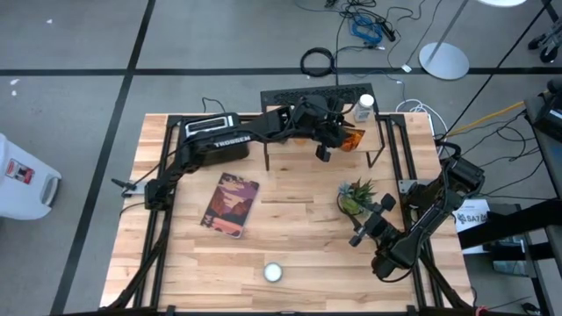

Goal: Shelf spices
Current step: Put the red seasoning can on the shelf

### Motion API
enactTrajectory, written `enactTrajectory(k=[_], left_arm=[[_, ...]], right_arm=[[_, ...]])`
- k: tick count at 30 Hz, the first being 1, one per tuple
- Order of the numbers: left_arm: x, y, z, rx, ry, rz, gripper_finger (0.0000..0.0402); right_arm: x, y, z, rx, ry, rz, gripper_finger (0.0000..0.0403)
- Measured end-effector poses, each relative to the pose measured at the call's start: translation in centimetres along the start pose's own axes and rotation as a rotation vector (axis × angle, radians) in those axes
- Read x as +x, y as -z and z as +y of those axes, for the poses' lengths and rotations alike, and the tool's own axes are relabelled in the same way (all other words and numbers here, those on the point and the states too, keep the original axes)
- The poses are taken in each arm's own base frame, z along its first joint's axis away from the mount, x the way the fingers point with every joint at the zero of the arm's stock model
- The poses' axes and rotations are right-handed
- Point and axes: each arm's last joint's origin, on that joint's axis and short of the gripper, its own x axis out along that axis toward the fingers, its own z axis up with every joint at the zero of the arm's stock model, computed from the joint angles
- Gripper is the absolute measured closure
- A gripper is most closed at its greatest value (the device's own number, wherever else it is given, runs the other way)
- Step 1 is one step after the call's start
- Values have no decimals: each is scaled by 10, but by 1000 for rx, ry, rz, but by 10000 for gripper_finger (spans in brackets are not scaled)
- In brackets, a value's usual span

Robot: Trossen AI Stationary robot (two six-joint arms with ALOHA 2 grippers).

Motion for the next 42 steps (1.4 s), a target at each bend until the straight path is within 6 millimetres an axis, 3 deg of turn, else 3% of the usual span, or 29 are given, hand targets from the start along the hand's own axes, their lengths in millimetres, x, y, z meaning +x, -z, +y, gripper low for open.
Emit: enactTrajectory(k=[10, 19, 24, 31, 36, 42], left_arm=[[-17, -23, -1, 21, 0, -17, 273], [-49, -46, 6, 21, 4, -11, 273], [-74, -58, 2, 8, 60, 44, 273], [-113, -66, -8, -95, 219, 159, 273], [-128, -67, -22, -166, 332, 257, 273], [-135, -68, -41, -215, 449, 369, 273]], right_arm=[[-6, -6, 2, -22, -22, -13, 217], [-13, -39, 5, -46, -13, 7, 189], [-19, -60, 8, -63, -16, 144, 189], [-27, -83, 1, 60, -28, 418, 192], [-34, -91, -10, 165, -38, 582, 192], [-43, -91, -13, 298, -28, 619, 192]])
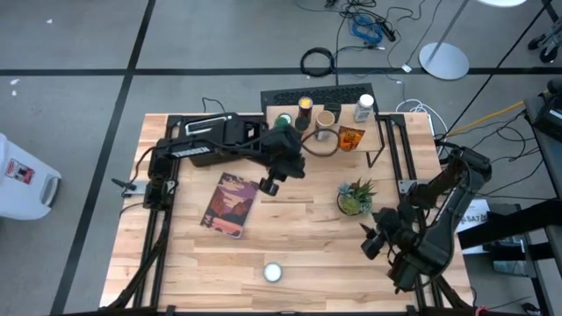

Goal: Shelf spices
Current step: Put the red seasoning can on the shelf

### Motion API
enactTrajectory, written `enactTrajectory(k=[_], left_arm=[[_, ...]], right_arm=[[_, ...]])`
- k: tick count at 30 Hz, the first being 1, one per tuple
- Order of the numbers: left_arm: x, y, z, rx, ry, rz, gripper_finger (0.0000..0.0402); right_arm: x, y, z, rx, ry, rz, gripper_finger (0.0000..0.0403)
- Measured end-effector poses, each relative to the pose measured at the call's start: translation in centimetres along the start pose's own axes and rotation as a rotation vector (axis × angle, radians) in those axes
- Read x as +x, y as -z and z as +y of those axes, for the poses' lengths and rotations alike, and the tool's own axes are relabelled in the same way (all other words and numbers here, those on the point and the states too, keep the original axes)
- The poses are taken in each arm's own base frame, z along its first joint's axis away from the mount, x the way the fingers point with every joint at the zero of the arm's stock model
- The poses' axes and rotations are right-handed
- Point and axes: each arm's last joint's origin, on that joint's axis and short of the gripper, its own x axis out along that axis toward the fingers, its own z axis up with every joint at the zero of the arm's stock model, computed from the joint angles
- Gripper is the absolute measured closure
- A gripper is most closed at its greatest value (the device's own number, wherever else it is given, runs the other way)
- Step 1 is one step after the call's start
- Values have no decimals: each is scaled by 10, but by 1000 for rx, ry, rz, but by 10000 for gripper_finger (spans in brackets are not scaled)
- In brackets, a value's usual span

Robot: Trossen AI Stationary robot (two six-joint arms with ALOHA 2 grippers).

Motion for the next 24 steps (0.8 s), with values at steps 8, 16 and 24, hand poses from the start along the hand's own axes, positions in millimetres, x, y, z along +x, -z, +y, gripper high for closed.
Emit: enactTrajectory(k=[8, 16, 24], left_arm=[[-2, -3, -21, -43, 140, 24, 273], [16, -2, -38, -58, 204, 88, 273], [56, 17, -57, -83, 332, 212, 273]], right_arm=[[-10, 18, -6, 50, 86, 299, 193], [-10, 25, -8, 34, 158, 453, 193], [15, 51, -13, 17, 205, 540, 186]])
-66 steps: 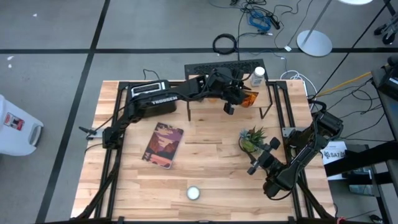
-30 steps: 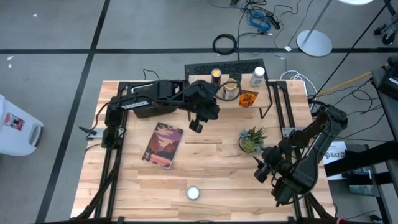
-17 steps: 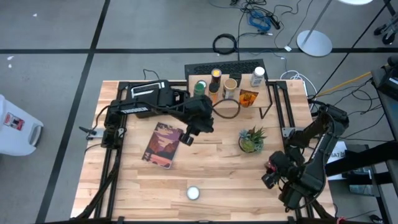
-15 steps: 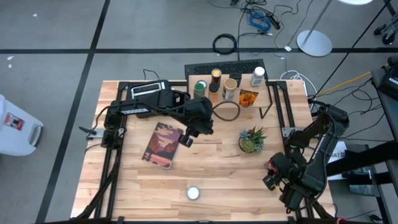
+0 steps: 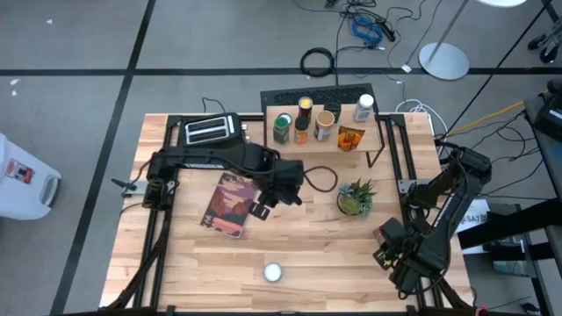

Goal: Shelf spices
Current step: Put the red seasoning can on the shelf

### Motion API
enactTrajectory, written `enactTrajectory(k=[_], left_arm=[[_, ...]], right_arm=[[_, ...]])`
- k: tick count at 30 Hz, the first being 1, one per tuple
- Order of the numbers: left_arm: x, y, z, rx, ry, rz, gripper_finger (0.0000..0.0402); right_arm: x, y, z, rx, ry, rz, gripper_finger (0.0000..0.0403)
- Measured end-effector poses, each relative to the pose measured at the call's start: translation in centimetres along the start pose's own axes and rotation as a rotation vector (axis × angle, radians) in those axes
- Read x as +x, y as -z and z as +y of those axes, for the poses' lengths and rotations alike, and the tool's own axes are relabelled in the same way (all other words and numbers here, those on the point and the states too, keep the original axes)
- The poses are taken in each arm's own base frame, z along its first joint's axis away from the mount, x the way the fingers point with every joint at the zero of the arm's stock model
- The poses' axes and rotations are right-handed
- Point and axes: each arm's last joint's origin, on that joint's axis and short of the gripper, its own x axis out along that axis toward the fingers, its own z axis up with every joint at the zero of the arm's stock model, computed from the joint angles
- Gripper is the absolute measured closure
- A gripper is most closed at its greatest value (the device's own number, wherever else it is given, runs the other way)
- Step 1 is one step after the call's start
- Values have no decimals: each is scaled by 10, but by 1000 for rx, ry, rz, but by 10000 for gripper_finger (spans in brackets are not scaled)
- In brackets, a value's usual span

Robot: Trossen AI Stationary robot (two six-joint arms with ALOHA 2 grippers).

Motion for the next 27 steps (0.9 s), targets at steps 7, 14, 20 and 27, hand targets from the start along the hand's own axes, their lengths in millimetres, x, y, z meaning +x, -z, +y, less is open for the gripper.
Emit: enactTrajectory(k=[7, 14, 20, 27], left_arm=[[31, 5, -4, 11, 28, 48, 273], [36, 1, -6, 31, 52, 1, 273], [36, 0, -6, 31, 31, 3, 273], [36, 2, -5, 8, 6, 24, 273]], right_arm=[[18, 2, -2, 34, 19, -6, 143], [38, 5, -4, 49, 20, -7, 127], [54, 7, -5, 67, 2, -19, 129], [53, 5, -4, 64, -23, -81, 173]])
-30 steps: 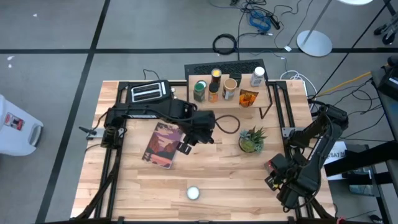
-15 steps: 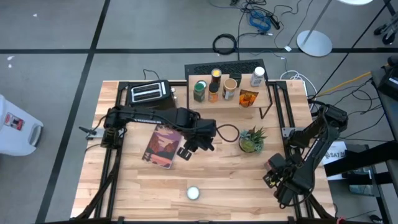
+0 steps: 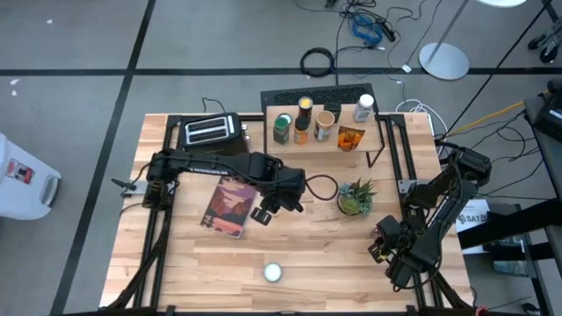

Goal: Shelf spices
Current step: Put the red seasoning can on the shelf

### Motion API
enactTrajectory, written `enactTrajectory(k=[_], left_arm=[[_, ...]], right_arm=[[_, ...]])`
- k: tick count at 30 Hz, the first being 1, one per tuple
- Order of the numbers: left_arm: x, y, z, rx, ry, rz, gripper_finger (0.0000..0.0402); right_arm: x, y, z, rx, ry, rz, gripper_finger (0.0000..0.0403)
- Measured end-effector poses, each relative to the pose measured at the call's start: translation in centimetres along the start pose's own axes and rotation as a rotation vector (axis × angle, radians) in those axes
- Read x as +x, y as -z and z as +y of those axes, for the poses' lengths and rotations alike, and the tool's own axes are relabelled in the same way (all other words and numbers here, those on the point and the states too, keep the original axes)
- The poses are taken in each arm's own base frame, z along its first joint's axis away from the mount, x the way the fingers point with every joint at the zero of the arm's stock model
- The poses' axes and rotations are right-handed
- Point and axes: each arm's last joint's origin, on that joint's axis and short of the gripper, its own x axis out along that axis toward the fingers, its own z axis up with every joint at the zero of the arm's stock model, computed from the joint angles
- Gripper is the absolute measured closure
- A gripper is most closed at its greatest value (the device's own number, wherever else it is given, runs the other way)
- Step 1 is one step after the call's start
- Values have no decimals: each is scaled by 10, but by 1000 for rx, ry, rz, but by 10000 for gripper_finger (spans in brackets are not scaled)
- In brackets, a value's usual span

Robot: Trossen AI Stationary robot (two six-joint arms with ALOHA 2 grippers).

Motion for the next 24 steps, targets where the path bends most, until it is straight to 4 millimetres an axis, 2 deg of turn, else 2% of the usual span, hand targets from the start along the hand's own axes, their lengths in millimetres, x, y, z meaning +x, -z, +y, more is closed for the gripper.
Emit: enactTrajectory(k=[4, 13, 18, 24], left_arm=[[0, 0, 0, -3, 0, 2, 273], [-1, 6, 1, -30, -95, 104, 273], [-8, 10, 1, -32, -137, 123, 273], [-19, 12, 2, -56, -164, 91, 273]], right_arm=[[0, 0, 0, -16, -1, 3, 203], [-2, 0, 2, -38, -15, 9, 203], [-16, -2, 8, -54, -63, -15, 203], [-46, -9, 14, -86, -122, -67, 203]])
